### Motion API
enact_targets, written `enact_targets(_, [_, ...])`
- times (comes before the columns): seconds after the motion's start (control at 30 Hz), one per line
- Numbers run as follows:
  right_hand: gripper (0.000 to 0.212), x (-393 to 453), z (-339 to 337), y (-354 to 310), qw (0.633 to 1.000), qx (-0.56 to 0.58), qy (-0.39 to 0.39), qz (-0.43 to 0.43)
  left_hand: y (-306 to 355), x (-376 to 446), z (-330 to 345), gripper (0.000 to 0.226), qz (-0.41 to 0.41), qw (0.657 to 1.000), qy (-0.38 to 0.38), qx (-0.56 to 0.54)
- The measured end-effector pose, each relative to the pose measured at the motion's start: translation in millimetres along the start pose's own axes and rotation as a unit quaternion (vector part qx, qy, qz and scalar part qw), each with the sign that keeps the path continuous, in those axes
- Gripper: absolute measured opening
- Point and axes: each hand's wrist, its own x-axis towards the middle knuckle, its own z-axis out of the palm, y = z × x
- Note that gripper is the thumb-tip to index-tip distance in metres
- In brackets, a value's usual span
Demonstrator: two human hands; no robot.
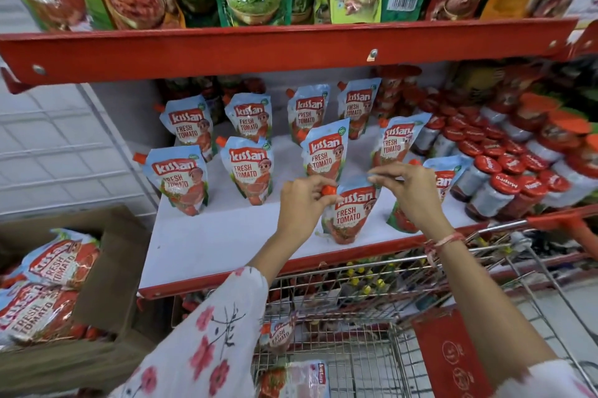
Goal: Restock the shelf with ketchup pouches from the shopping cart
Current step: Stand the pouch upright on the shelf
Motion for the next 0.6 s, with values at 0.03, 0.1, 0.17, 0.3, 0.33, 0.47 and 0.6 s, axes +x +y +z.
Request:
enact_targets(0.03, [0.013,-0.3,1.9,2.2,1.0,0.0,0.002,0.001,-1.4,0.0,2.5,0.029,-0.003,1.0,0.001,0.0])
enact_targets(0.1, [0.013,0.4,5.4,5.5,1.0,-0.001,0.004,0.006,-2.5,0.4,6.7,0.028,0.0,1.0,0.007,0.005])
enact_targets(0.17, [0.015,2.7,8.5,7.8,1.0,0.009,-0.002,0.023,-3.2,1.1,9.4,0.027,0.006,1.0,0.02,0.012])
enact_targets(0.3, [0.022,1.2,15.5,9.6,0.999,0.022,-0.008,0.041,-7.4,1.7,8.9,0.028,0.008,1.0,0.029,0.003])
enact_targets(0.33, [0.026,-1.6,17.6,9.7,0.999,0.03,-0.008,0.045,-9.2,1.4,8.3,0.028,0.009,1.0,0.027,-0.001])
enact_targets(0.47, [0.051,-17.7,27.1,8.0,0.997,0.052,0.008,0.063,-12.2,-9.9,6.7,0.035,0.006,0.999,0.026,-0.037])
enact_targets(0.6, [0.062,-48.8,42.1,1.6,0.993,0.064,0.054,0.086,-19.6,-38.8,3.6,0.039,0.014,0.997,0.06,-0.045])
